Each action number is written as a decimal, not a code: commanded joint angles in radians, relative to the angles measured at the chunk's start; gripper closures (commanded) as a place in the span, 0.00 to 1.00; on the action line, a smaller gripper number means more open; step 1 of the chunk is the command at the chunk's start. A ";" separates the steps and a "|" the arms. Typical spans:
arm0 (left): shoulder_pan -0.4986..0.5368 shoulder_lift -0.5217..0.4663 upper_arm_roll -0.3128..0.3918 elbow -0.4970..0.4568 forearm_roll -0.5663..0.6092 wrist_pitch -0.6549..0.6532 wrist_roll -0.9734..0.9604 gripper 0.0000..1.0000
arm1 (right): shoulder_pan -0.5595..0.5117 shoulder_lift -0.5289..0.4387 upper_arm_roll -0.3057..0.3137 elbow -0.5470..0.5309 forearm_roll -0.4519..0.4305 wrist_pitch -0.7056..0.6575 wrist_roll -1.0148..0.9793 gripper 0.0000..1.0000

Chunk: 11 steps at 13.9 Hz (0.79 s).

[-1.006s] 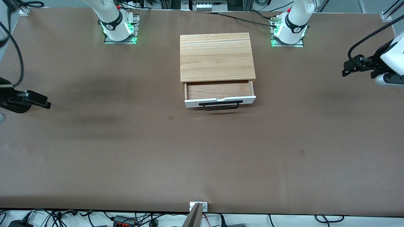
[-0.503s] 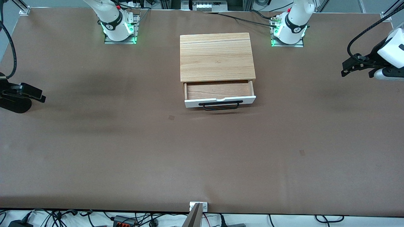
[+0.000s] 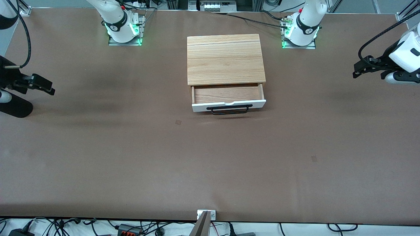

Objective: Pull top drawer with both arms simultaneously

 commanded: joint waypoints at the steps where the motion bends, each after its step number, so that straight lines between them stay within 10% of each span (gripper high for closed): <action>1: -0.004 0.009 -0.011 0.031 0.022 -0.033 -0.008 0.00 | -0.019 -0.061 0.020 -0.081 -0.017 0.024 -0.037 0.00; 11: -0.007 0.086 -0.013 0.135 0.021 -0.066 -0.014 0.00 | -0.025 -0.063 0.019 -0.040 -0.015 -0.005 -0.022 0.00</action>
